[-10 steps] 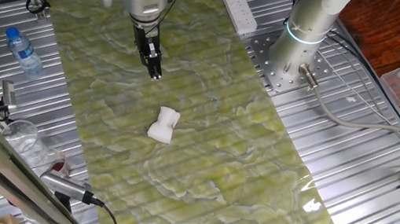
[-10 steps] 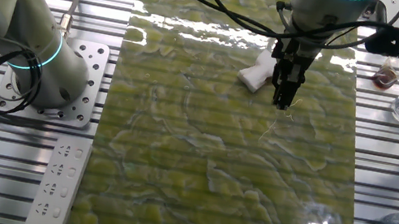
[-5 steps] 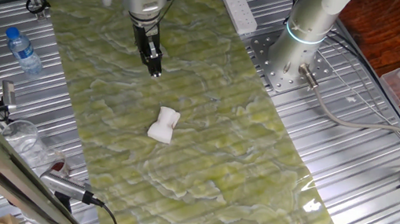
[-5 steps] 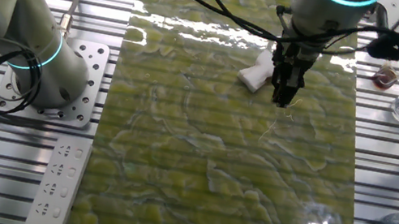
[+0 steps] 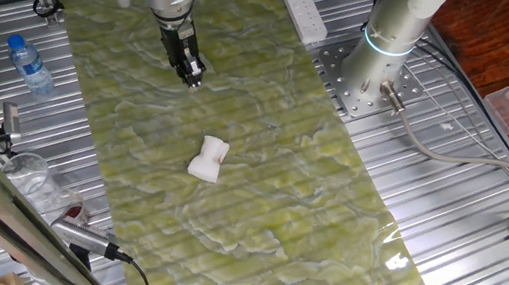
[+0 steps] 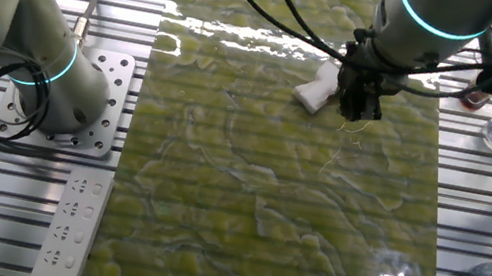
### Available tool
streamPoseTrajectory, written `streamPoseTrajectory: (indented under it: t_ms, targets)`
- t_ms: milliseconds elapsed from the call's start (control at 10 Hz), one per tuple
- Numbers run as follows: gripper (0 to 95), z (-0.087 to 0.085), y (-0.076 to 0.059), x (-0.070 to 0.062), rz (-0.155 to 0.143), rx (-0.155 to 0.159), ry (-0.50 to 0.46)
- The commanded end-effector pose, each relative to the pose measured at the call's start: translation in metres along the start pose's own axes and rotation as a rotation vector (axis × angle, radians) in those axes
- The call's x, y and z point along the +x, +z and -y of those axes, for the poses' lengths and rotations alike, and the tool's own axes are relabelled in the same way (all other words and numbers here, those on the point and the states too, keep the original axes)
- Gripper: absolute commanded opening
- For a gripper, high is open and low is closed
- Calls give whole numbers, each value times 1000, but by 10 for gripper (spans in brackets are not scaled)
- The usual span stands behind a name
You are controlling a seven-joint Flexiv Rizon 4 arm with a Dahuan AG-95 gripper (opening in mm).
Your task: Clean the tabletop with a sponge
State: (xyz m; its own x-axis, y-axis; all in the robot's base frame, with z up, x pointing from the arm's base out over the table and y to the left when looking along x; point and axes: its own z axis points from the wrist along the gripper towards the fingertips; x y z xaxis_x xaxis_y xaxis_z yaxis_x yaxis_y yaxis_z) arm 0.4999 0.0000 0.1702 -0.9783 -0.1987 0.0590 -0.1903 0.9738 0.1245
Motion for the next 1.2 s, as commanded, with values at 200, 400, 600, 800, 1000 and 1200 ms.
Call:
streamPoseTrajectory:
  t_ms: [200, 400, 600, 800, 1000, 1200]
  targets:
    - [0, -1, -2, 1, -1, 3, 4]
    - [0, -1, -1, 1, -14, 15, 10]
    - [0, -1, -1, 3, -16, 17, -48]
    - [0, -1, -1, 3, -17, 19, -70]
    - [0, -2, -3, 3, -14, 24, -72]
    - [0, -2, -3, 3, -16, 25, -87]
